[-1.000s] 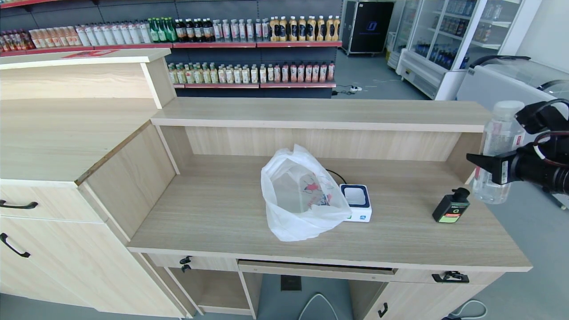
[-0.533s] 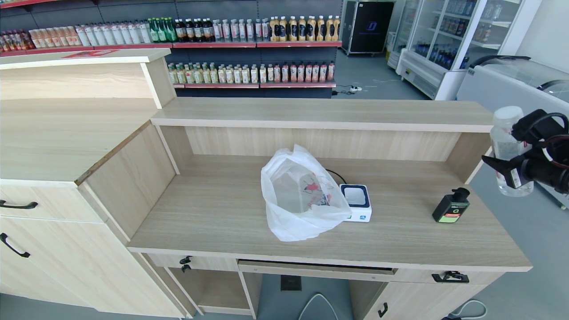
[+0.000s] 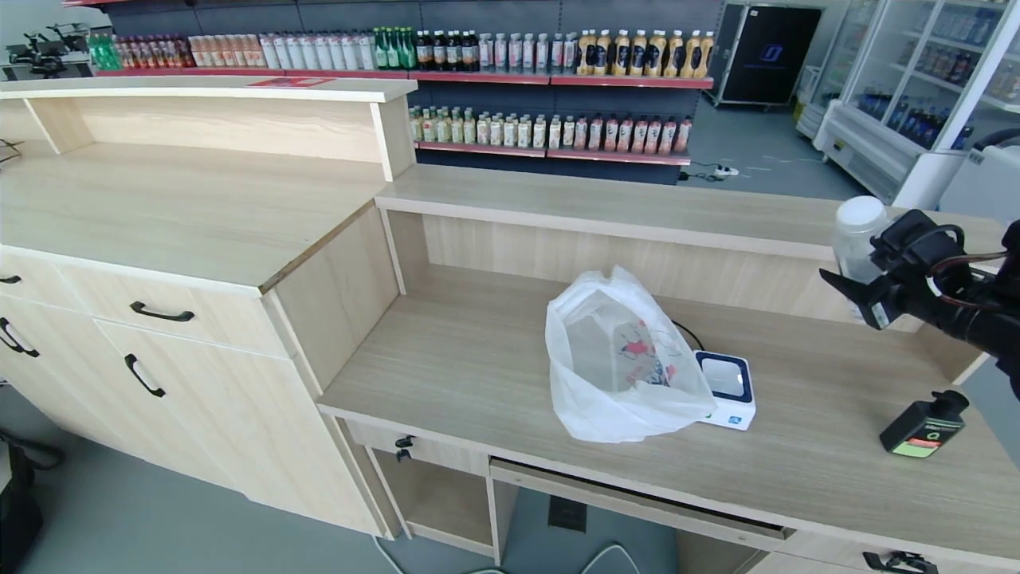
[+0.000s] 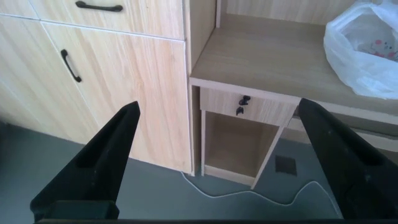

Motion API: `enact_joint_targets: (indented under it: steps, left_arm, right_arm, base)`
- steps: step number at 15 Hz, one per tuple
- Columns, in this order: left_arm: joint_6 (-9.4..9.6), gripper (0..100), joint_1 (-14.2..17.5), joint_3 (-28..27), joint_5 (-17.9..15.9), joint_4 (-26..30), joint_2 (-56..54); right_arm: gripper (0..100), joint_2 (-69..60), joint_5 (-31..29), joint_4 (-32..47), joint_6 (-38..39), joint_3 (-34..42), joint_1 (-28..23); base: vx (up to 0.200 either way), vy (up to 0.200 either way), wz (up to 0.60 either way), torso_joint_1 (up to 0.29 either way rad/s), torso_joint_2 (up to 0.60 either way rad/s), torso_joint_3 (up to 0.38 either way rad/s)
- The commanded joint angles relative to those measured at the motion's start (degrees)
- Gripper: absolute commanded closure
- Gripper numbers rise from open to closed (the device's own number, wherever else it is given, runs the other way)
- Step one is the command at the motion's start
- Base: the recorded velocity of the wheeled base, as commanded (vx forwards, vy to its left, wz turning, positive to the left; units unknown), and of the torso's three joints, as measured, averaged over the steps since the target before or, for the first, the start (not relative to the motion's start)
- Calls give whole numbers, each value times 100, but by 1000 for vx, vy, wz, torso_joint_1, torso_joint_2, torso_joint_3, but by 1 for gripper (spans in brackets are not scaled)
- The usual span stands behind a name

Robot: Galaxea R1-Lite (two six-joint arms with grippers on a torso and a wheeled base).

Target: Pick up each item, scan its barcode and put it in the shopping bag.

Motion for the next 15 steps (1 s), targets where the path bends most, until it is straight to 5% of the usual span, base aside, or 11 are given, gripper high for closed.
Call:
enact_joint_targets:
  steps: [1,10,15]
  left_arm:
    - [2,0,-2,-4,3,1,0]
    - [-7,0,-2,5,3,1,0]
    - [2,0,-2,-4,3,1,0]
  right_arm:
    - [100,461,247,-119,-33,-278,-13]
    - [100,1551,1108,-1085,-315,-463,119]
    - [100,2315,1635,-2395,-315,-392,312]
  base:
    - [0,0,0,0,0,0]
    - [0,0,0,0,0,0]
    - [0,0,0,0,0,0]
